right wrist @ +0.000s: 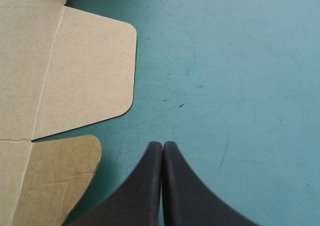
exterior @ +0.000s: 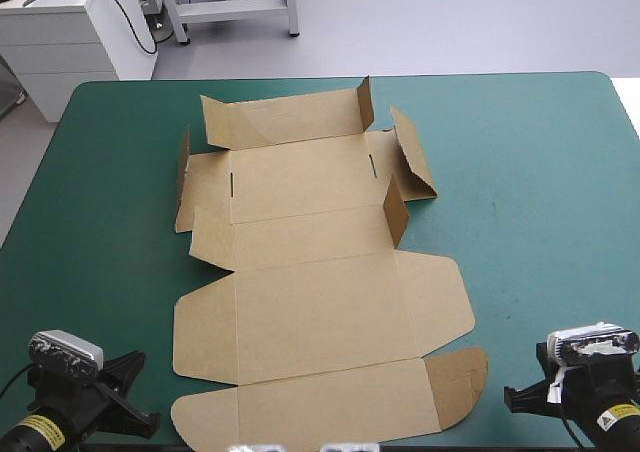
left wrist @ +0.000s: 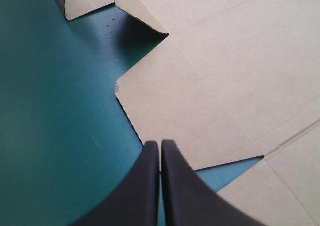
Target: Fold the box
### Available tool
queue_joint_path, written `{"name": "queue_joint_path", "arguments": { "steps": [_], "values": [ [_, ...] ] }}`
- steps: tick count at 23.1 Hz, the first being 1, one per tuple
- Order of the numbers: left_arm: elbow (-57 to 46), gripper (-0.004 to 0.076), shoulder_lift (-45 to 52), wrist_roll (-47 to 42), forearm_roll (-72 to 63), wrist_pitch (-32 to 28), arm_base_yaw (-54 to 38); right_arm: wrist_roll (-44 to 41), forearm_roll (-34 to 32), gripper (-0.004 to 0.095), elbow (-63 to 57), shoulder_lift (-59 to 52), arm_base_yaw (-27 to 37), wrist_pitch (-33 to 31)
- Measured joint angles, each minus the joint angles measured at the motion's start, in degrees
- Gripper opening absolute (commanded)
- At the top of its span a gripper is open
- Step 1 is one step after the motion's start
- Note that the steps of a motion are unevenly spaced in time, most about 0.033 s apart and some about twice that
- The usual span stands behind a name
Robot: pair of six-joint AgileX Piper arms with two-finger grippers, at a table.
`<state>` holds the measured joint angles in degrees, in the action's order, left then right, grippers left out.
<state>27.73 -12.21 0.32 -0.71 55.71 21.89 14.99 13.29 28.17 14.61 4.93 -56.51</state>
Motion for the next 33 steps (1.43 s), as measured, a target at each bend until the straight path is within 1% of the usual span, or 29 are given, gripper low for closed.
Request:
{"name": "queue_joint_path", "arguments": {
  "steps": [7, 10, 14, 16, 19, 23, 25, 27, 33],
  "values": [
    [0.0, -0.0008, 0.0, 0.0, 0.0, 0.0, 0.0, 0.0, 0.0, -0.0021, 0.0, 0.0, 0.0, -0.1],
    [0.0, -0.0008, 0.0, 0.0, 0.0, 0.0, 0.0, 0.0, -0.2, -0.0021, 0.0, 0.0, 0.0, -2.8],
    [0.0, -0.0008, 0.0, 0.0, 0.0, 0.0, 0.0, 0.0, -0.4, -0.0021, 0.7, 0.3, 0.0, -3.1],
    [0.0, -0.0008, 0.0, 0.0, 0.0, 0.0, 0.0, 0.0, -0.4, -0.0021, 3.3, 2.6, 0.0, -4.0],
    [0.0, -0.0008, 0.0, 0.0, 0.0, 0.0, 0.0, 1.2, 0.2, -0.0019, 10.5, 10.9, 0.0, -4.4],
    [0.0, -0.0008, 0.0, -0.3, 0.0, 0.0, 0.0, 4.2, 5.5, -0.0019, 21.1, 24.3, 0.0, -4.5],
    [0.0, -0.0008, 0.0, 0.0, 0.0, 0.0, 0.0, 5.8, 8.7, -0.0019, 28.0, 33.5, 0.0, -5.5],
    [0.0, -0.0008, 0.0, -0.3, 0.0, 0.0, 0.0, 6.7, 10.3, -0.0018, 33.8, 40.3, 0.0, -6.4],
    [0.0, -0.0008, 0.0, 0.0, 0.0, 0.0, 0.0, 7.0, 11.4, -0.0016, 46.4, 53.0, -1.4, -9.2]
  ]
}}
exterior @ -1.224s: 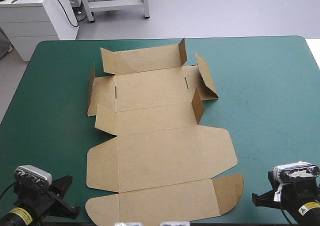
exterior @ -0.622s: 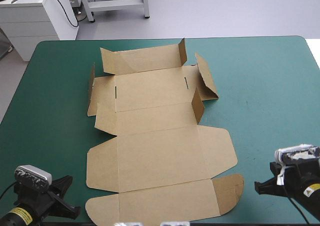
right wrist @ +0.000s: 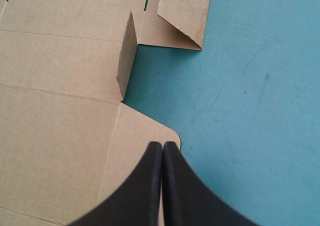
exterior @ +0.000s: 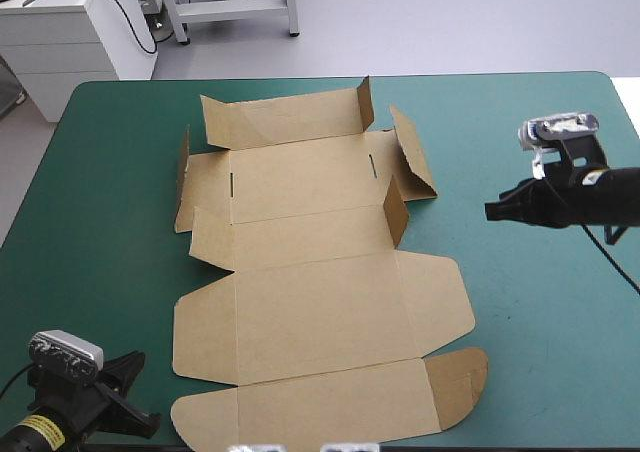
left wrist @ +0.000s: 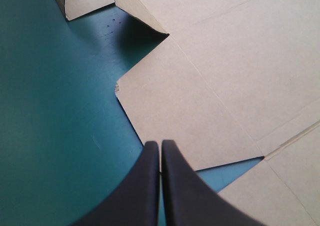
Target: Fold the box
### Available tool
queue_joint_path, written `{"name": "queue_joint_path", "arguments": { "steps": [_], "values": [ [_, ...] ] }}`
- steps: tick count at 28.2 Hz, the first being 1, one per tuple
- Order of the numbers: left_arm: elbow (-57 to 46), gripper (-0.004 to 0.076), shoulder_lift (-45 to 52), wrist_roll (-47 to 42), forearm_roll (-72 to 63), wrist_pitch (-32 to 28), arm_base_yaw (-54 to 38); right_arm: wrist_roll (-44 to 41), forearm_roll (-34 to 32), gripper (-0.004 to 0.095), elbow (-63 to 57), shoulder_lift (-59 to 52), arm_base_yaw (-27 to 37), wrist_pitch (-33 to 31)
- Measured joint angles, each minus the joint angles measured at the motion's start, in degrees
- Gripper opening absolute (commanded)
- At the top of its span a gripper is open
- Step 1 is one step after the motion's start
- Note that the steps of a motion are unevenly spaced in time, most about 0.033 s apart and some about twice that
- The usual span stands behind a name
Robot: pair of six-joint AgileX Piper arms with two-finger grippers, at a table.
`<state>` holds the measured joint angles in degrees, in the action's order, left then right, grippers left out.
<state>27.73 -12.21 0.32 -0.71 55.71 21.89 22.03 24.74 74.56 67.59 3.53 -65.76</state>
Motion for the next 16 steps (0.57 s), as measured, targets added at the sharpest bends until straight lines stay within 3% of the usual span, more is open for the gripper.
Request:
{"name": "queue_joint_path", "arguments": {
  "steps": [12, 13, 15, 16],
  "values": [
    [0.0, -0.0008, 0.0, 0.0, 0.0, 0.0, 0.0, -7.5, -7.0, 0.0003, 17.7, 22.3, -14.0, -0.8],
    [0.0, -0.0008, 0.0, 0.0, 0.1, 0.0, 0.0, -8.2, -7.3, 0.0032, 18.6, 23.6, -14.8, -0.7],
    [0.0, -0.0008, 0.0, 0.0, 0.0, 0.0, 0.0, -9.4, -8.6, 0.0215, 20.7, 27.8, -17.4, -0.4],
    [0.0, -0.0008, 0.0, 0.0, 0.0, 0.0, 0.0, -9.7, -9.4, 0.0362, 21.4, 29.1, -18.2, -0.4]
  ]
}}
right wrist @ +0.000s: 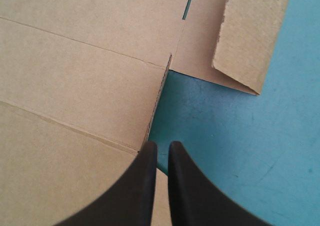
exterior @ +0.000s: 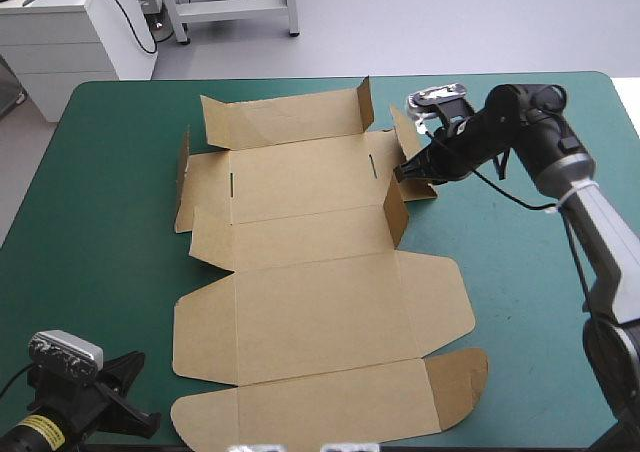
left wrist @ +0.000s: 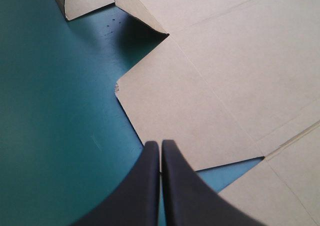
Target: Fold the box
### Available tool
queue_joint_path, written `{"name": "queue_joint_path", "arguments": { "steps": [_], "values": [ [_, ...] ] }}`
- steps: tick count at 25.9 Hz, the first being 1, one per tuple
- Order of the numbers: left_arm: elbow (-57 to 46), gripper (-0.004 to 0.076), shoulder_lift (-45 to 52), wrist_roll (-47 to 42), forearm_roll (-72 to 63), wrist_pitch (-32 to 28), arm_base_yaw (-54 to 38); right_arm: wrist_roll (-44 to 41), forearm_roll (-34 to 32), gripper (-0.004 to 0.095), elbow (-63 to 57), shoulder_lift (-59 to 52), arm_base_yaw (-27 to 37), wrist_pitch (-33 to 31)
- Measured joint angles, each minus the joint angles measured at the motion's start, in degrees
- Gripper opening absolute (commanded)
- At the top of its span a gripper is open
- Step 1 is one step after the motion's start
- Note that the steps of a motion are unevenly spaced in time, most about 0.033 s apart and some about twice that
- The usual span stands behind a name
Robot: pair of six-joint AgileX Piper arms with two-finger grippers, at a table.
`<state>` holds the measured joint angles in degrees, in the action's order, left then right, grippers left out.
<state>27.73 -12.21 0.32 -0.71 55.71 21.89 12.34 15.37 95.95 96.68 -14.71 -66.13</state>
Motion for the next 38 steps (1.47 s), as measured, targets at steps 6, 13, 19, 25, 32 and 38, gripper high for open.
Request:
{"name": "queue_joint_path", "arguments": {
  "steps": [6, 13, 19, 25, 32, 38],
  "values": [
    [0.0, -0.0008, 0.0, 0.0, 0.0, 0.0, 0.0, -0.6, -1.3, 0.0470, 2.7, 8.2, -3.8, 0.7],
    [0.0, -0.0008, 0.0, 0.0, 0.0, 0.0, 0.0, -0.6, -1.7, 0.0470, 2.9, 12.4, -3.8, 2.4],
    [0.0, -0.0008, 0.0, 0.0, 0.0, 0.0, 0.0, -0.4, -1.2, 0.0470, 3.0, 15.8, -3.8, 3.0],
    [0.0, -0.0008, 0.0, 0.0, 0.0, 0.0, 0.0, -0.4, -0.7, 0.0375, 3.1, 17.6, -3.8, 3.0],
    [0.0, -0.0008, 0.0, 0.0, 0.0, 0.0, 0.0, 0.3, -0.5, -0.0012, 3.1, 17.8, -3.9, 2.5],
    [0.0, -0.0008, 0.0, 0.0, 0.0, 0.0, 0.0, 0.8, -0.2, -0.0014, 3.3, 17.8, -3.9, 2.3]
  ]
}}
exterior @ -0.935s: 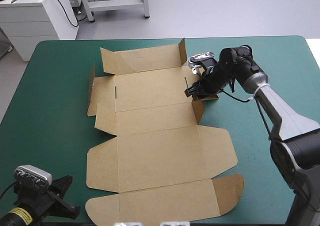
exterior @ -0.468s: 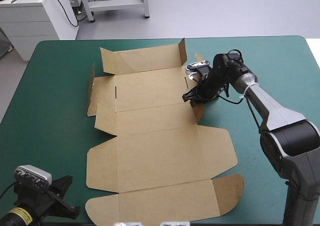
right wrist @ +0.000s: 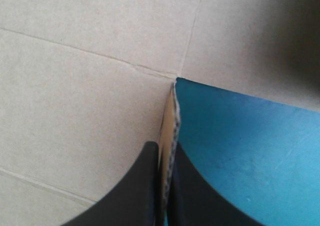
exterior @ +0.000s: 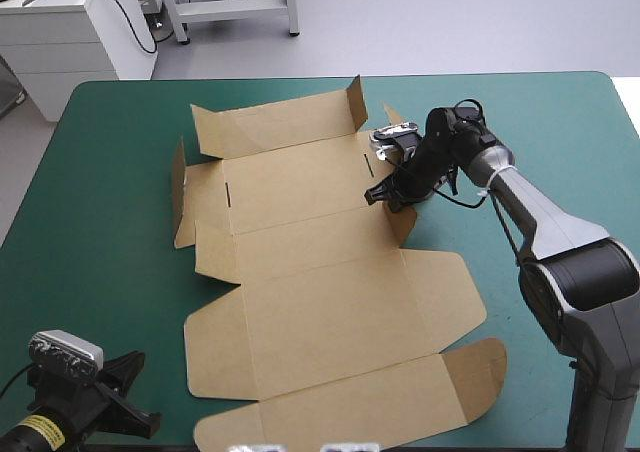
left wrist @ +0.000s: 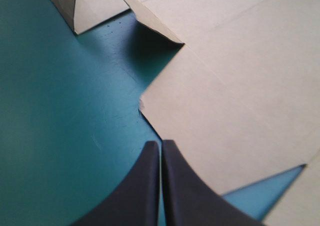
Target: Fold the box
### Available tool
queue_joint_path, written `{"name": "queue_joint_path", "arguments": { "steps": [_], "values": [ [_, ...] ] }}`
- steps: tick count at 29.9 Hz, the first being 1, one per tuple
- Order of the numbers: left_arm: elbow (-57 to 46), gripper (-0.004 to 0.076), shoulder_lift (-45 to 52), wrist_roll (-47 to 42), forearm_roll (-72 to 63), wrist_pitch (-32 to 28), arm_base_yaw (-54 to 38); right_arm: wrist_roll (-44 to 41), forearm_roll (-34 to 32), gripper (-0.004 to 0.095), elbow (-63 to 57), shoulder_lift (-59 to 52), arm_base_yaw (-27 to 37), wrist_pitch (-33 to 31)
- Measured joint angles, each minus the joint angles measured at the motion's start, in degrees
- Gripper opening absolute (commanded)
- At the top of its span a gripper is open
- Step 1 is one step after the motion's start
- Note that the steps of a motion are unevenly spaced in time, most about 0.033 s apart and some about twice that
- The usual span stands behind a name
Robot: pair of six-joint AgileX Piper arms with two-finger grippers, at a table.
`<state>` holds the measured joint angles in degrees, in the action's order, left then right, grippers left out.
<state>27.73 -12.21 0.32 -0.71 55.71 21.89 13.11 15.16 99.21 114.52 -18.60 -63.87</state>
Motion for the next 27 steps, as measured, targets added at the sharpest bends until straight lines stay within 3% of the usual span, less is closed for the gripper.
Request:
{"name": "queue_joint_path", "arguments": {
  "steps": [10, 16, 22, 27],
  "values": [
    [0.0, -0.0008, 0.0, 0.0, 0.0, 0.0, 0.0, 7.7, 0.0, -0.0013, 0.3, 0.0, 0.0, -1.1],
    [0.0, -0.0008, 0.0, 0.0, 0.0, 0.0, 0.0, 16.7, -1.1, -0.0013, 2.9, 0.0, -0.7, -2.9],
    [0.0, -0.0008, 0.0, 0.0, 0.0, 0.0, 0.0, 21.3, -8.7, -0.0015, 9.5, 1.0, -6.2, -4.5],
    [0.0, -0.0008, 0.0, 0.0, 0.0, 0.0, 0.0, 25.5, -9.7, -0.0015, 14.1, 3.7, -11.2, -4.6]
  ]
}}
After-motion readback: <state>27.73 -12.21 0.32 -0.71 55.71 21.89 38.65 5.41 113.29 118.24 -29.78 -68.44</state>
